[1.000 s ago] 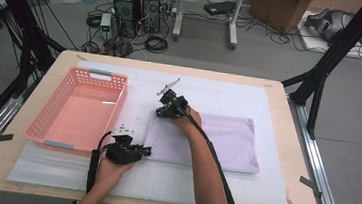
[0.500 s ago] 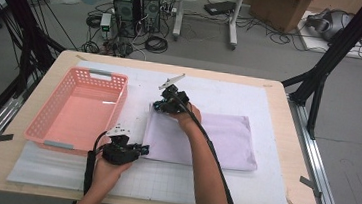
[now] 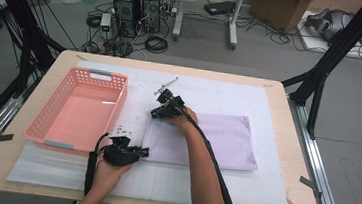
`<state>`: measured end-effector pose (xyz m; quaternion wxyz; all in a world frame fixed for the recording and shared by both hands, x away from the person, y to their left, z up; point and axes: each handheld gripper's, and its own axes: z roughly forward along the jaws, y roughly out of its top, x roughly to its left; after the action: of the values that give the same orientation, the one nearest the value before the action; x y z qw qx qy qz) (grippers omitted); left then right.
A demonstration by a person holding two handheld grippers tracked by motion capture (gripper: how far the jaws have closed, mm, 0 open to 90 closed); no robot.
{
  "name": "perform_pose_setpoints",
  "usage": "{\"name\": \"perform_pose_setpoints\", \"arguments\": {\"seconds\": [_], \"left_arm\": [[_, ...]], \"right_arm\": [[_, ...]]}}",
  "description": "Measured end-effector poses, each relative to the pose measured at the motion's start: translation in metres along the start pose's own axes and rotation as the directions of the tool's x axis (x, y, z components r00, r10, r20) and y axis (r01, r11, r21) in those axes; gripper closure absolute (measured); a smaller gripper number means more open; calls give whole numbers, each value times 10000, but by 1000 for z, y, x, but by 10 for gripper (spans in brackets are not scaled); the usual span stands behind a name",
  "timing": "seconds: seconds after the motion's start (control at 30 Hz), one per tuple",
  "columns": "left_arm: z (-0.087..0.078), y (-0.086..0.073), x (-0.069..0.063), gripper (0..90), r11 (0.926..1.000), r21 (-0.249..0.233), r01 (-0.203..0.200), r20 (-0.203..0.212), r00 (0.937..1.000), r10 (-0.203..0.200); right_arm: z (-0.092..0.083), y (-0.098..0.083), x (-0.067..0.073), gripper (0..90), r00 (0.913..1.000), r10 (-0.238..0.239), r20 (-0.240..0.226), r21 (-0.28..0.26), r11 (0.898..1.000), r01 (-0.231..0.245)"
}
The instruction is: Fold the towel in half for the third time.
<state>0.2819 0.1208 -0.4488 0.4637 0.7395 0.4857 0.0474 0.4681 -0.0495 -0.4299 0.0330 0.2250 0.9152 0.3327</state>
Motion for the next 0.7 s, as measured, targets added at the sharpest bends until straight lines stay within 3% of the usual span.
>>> {"name": "perform_pose_setpoints", "arguments": {"seconds": [0.1, 0.23, 0.4, 0.47, 0.5, 0.57, 0.7], "left_arm": [[-2, 1, -2, 811, 9999, -139, -34, -8, 10000, 33], [-8, 6, -6, 812, 9987, -497, -73, 142, 9999, 81], [-11, 9, -9, 813, 9977, -677, -9, 289, 9996, 28], [-9, 7, -10, 812, 9987, -513, -45, 210, 9998, 56], [-8, 6, -10, 812, 9989, -456, -64, 164, 9998, 71], [-7, 4, -9, 811, 9998, -211, -49, 61, 10000, 50], [-5, 2, -9, 806, 10000, -22, -41, -122, 9999, 40]], "right_arm": [[-3, 1, 1, 879, 9999, -138, 13, -122, 9998, 138], [-20, 3, -2, 880, 9998, 59, -164, -1411, 9900, -81], [-32, 1, -4, 878, 9996, 45, -266, -1880, 9821, -94], [-29, -1, -4, 835, 9996, -28, -296, -1633, 9866, -21], [-24, -2, -3, 706, 9989, 26, -462, -1428, 9897, -92], [-17, -5, -3, 560, 9984, 216, -526, -1152, 9930, -276], [-3, -8, 1, 512, 9993, -139, -356, -392, 9992, 125]]}}
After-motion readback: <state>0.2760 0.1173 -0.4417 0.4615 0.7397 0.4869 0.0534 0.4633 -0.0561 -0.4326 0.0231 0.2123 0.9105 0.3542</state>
